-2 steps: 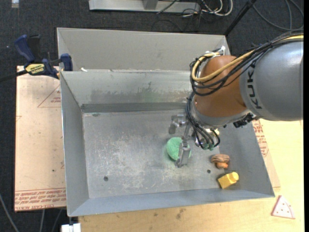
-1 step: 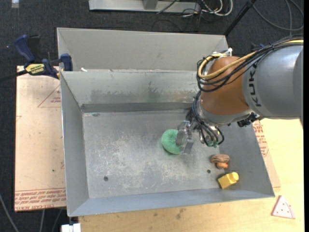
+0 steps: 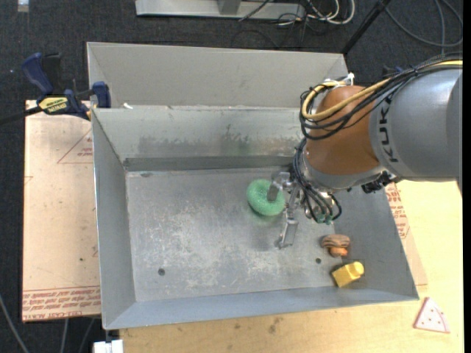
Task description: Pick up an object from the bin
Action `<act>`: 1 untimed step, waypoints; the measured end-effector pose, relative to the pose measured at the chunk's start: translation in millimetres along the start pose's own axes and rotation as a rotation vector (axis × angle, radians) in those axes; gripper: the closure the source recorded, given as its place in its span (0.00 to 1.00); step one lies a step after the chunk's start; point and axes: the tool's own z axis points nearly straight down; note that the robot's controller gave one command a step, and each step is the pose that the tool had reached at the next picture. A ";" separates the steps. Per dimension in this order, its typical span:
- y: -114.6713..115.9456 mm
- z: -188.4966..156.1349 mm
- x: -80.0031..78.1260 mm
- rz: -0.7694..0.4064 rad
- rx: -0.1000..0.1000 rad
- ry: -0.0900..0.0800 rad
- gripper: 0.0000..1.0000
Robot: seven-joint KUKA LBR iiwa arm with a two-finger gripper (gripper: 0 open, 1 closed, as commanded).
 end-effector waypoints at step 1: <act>0.0 0.0 0.0 0.000 0.000 0.000 0.00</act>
Offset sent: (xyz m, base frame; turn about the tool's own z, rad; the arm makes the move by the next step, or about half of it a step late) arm 0.0728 0.0199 -0.0376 -0.0425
